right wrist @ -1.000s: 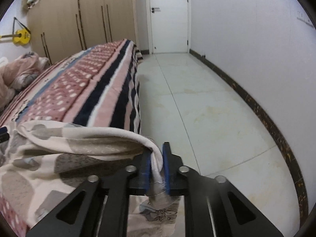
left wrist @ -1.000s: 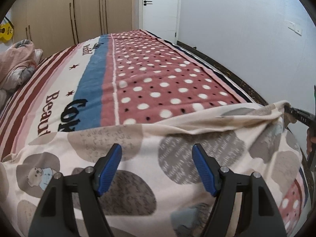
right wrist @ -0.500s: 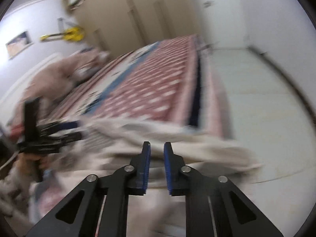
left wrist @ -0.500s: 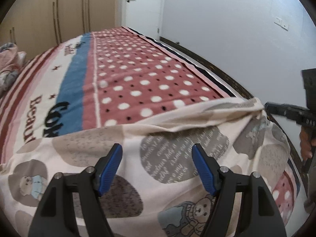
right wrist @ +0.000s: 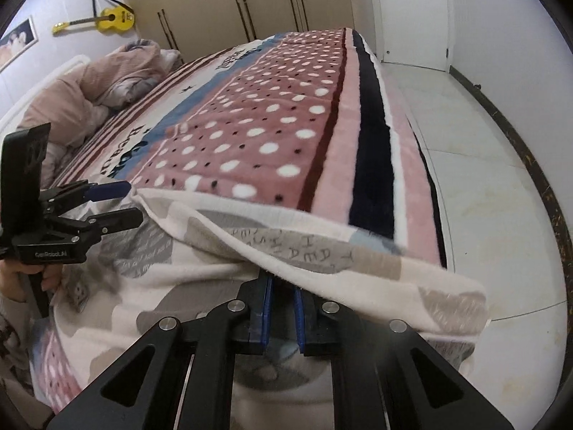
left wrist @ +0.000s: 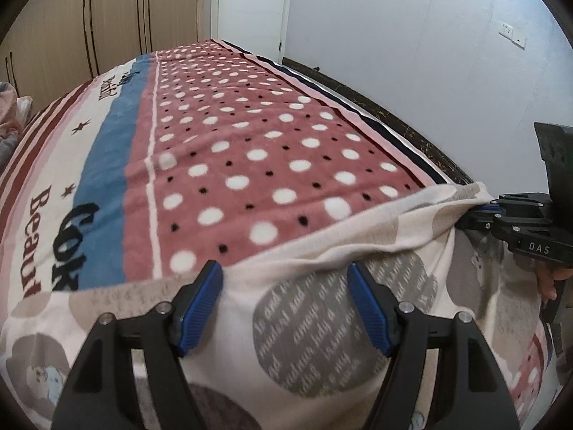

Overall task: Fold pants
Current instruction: 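Fold the held hem over the pants with the right tool and release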

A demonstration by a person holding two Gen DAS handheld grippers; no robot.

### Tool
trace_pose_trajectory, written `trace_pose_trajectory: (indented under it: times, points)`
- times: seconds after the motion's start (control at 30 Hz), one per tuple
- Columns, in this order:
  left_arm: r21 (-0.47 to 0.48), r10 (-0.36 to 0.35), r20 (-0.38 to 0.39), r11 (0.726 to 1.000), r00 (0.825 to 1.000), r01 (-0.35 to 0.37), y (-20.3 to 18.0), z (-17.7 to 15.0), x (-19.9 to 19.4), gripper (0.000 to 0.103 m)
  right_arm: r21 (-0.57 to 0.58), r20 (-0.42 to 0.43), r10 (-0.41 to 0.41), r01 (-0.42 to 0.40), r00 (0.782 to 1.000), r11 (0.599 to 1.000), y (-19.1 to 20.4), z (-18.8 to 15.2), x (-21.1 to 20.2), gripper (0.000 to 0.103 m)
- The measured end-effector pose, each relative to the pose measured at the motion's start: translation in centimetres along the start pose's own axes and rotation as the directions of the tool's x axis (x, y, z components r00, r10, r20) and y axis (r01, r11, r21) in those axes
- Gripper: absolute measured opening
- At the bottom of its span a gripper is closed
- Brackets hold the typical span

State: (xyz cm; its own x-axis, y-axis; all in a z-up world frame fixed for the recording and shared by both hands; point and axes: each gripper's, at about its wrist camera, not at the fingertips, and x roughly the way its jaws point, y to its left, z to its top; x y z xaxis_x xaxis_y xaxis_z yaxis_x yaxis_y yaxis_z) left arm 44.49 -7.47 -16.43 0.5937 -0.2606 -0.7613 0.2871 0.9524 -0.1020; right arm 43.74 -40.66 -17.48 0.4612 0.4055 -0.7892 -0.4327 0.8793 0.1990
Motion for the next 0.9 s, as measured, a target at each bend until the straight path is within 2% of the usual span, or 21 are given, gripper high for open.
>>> trace_pose_trajectory:
  times: [0.1, 0.2, 0.37, 0.43, 0.5, 0.57, 0.73, 0.9]
  points:
    - [-0.013, -0.007, 0.003, 1.0, 1.0, 0.007, 0.5, 0.4, 0.5, 0.069, -0.004, 0.014, -0.025, 0.025, 1.0, 1.0, 0.3, 0.4, -0.4, 0.003]
    - [-0.022, -0.013, 0.004, 1.0, 1.0, 0.013, 0.9, 0.5, 0.6, 0.069, -0.013, 0.037, -0.085, 0.086, 0.996, 0.996, 0.2, 1.7, -0.3, 0.004]
    - [-0.037, -0.005, 0.019, 0.999, 1.0, 0.005, 1.5, 0.5, -0.1, 0.069, -0.008, 0.031, -0.106, 0.106, 0.994, 0.994, 0.4, 2.3, 0.0, 0.007]
    - [-0.038, -0.001, 0.027, 0.999, 1.0, 0.002, 1.6, 0.4, -0.8, 0.069, -0.009, 0.036, -0.118, 0.118, 0.992, 0.993, 0.8, 2.2, -0.3, 0.011]
    - [-0.039, 0.009, 0.038, 0.999, 0.999, -0.007, 1.8, 0.1, -1.7, 0.069, -0.003, 0.037, -0.115, 0.115, 0.993, 0.993, 1.1, 2.2, -0.7, 0.024]
    - [-0.048, 0.016, 0.05, 0.999, 0.999, -0.014, 2.3, -0.4, -3.1, 0.069, 0.004, 0.037, -0.111, 0.111, 0.993, 0.994, 1.6, 2.1, -1.3, 0.028]
    - [-0.109, 0.056, 0.084, 0.993, 0.995, -0.046, 4.8, -3.7, -8.5, 0.07, 0.003, 0.047, -0.084, 0.084, 0.995, 0.996, 4.5, 1.7, -3.7, 0.033]
    - [-0.216, 0.122, 0.106, 0.972, 0.987, -0.097, 9.5, -9.1, -14.5, 0.071, -0.007, 0.042, -0.027, 0.028, 0.999, 1.0, 9.4, 0.5, -5.2, 0.036]
